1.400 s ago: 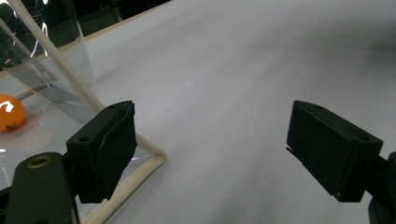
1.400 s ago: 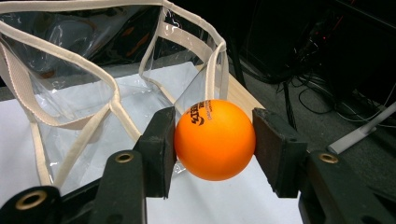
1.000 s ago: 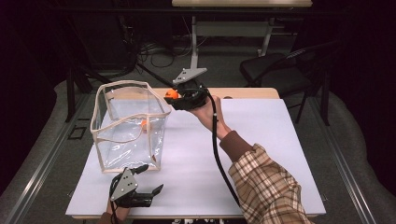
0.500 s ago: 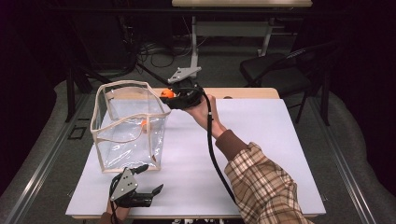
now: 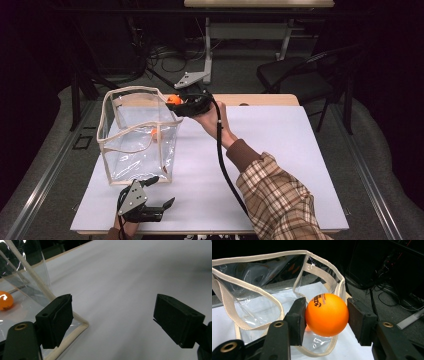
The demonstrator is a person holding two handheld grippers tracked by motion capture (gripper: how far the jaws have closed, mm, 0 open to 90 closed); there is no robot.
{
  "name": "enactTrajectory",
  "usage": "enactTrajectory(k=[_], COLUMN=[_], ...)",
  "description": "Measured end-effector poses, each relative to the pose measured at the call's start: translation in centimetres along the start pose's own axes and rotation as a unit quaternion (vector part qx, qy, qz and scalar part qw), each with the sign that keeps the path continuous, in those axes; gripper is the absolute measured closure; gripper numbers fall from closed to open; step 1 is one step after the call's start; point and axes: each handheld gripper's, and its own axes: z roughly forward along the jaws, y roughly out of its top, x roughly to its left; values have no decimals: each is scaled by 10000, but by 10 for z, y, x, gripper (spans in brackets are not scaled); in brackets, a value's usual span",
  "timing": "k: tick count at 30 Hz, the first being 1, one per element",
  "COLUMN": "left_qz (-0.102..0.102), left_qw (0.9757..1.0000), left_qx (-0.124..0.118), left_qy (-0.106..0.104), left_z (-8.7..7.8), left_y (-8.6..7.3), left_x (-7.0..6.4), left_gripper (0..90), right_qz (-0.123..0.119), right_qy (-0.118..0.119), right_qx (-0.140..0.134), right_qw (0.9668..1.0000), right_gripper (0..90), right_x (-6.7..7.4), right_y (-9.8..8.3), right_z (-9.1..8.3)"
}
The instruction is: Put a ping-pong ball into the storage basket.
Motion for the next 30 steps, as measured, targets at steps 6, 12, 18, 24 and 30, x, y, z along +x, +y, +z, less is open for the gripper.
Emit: enactTrajectory(k=[6, 12, 18, 24, 30], left_qz=[5, 7, 11, 12, 21], left_qw=[10000, 10000, 10000, 10000, 10000], left_qx=[13, 12, -4, -3, -2], left_qy=[-20, -23, -8, -10, -6], left_z=[0, 0, 0, 0, 0], left_y=[0, 0, 0, 0, 0], left_x=[0, 0, 0, 0, 0], left_gripper=[159, 159, 159, 159, 159], right_qz=[18, 18, 33, 29, 24], right_qy=[20, 34, 64, 77, 95], right_qx=[8, 3, 13, 16, 28], right_qw=[10000, 10000, 10000, 10000, 9999], right_gripper=[509, 509, 508, 509, 509], right_x=[1, 3, 5, 7, 9], right_y=[0, 1, 1, 1, 1], right_z=[4, 7, 12, 15, 19])
